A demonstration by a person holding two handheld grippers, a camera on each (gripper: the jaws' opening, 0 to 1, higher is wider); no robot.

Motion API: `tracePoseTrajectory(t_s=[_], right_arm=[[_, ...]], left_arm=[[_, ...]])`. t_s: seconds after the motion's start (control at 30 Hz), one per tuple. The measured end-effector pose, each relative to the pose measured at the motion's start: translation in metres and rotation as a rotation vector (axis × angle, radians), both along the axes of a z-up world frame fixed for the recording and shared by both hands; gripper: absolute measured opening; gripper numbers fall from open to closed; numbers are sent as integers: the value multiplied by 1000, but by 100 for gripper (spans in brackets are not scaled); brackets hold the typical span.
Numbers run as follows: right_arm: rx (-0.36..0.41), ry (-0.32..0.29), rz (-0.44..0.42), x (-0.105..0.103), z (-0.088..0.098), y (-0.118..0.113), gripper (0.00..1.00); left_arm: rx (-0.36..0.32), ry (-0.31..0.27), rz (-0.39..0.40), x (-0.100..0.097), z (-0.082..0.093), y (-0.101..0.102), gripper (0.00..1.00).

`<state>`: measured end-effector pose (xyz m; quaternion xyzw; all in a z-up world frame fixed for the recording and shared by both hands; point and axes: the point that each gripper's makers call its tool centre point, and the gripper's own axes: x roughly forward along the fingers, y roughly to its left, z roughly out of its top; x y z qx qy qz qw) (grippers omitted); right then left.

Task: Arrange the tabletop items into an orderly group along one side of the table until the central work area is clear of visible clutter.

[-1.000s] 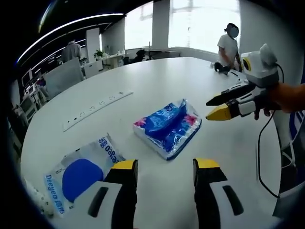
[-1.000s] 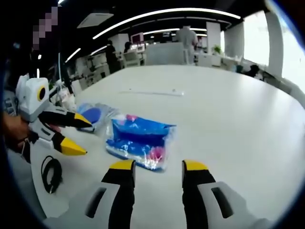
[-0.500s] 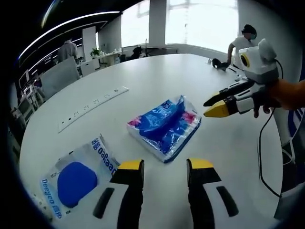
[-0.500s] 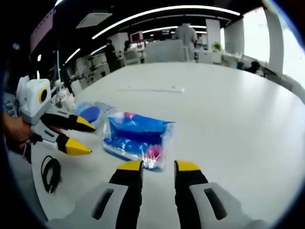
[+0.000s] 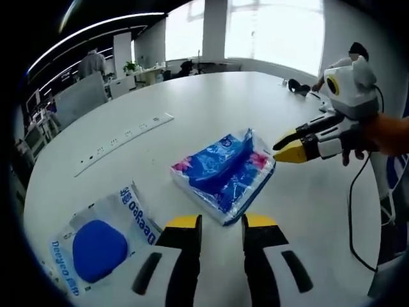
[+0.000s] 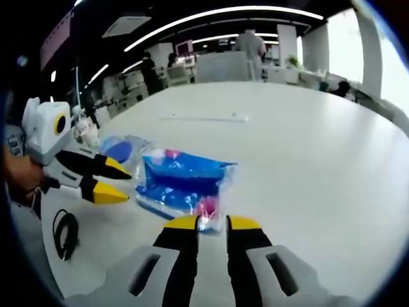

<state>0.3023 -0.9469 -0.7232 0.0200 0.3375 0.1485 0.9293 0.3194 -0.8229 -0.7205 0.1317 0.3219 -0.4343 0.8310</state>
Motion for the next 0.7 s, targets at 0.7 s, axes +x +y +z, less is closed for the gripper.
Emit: tracePoseTrajectory(t_s=[0.7], right_arm=[[-19, 22, 11, 6, -9, 1, 3]], left_arm=[[0, 53, 43, 10, -10, -4, 2]])
